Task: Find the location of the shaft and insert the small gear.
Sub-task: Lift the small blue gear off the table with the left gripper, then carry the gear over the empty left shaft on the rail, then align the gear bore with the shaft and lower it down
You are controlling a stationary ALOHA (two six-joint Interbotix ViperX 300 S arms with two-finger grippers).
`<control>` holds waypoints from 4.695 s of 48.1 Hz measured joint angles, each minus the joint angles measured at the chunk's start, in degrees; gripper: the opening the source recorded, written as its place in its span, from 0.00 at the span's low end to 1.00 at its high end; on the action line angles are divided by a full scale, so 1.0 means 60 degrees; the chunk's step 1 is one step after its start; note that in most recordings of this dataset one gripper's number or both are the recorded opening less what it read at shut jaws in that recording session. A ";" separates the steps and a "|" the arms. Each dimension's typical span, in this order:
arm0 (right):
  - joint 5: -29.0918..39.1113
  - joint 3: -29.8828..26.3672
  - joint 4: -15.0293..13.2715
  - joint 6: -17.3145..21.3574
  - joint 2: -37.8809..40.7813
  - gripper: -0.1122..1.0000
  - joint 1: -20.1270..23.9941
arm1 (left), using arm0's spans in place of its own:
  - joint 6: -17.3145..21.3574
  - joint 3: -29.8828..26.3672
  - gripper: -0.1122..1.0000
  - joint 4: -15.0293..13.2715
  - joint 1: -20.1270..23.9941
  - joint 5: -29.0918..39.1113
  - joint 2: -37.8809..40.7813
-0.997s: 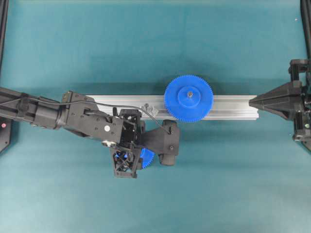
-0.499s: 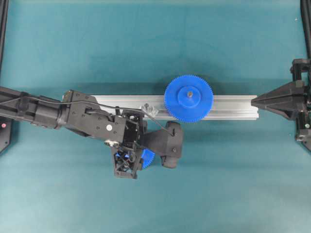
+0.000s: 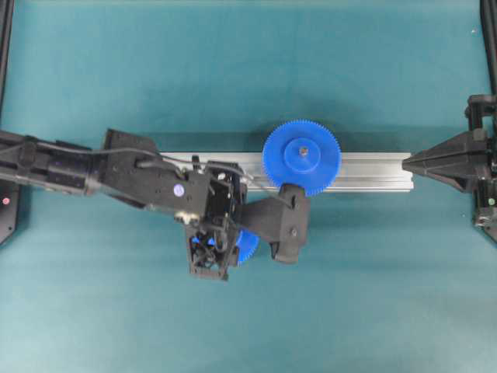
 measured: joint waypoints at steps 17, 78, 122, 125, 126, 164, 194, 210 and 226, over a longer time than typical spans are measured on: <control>0.0015 0.0000 0.0000 0.0000 0.0000 0.11 -0.0015 | 0.0146 -0.0703 0.67 0.0000 0.0322 0.1099 -0.0571; 0.0015 0.0000 -0.0015 0.0000 0.0000 0.11 -0.0015 | 0.1655 -0.1494 0.67 0.0000 0.1187 0.2036 -0.1099; 0.0015 0.0000 0.0000 0.0015 0.0000 0.11 0.0000 | 0.2036 -0.0791 0.67 0.0000 0.1670 0.0850 -0.0410; 0.0015 0.0000 0.0000 0.0000 0.0000 0.11 -0.0015 | 0.2021 -0.0762 0.67 0.0015 0.1655 0.0718 -0.0410; 0.0015 0.0000 0.0000 0.0000 0.0000 0.11 0.0000 | 0.2007 -0.0762 0.67 0.0015 0.1655 0.0688 -0.0396; 0.0015 0.0015 0.0000 0.0000 0.0000 0.11 0.0000 | 0.2007 -0.0396 0.67 0.0000 0.1699 0.0220 -0.0029; 0.0015 0.0000 0.0015 0.0088 -0.0029 0.11 -0.0176 | 0.2051 0.0117 0.67 -0.0015 0.1992 -0.0132 -0.0322; 0.0015 0.0000 0.0015 0.0308 -0.0029 0.11 -0.0176 | 0.2051 -0.0117 0.67 -0.0015 0.1992 -0.0044 -0.0205; 0.0015 0.0015 0.0000 0.0308 -0.0029 0.11 -0.0176 | 0.2021 -0.0322 0.67 -0.0015 0.1992 0.0044 -0.0088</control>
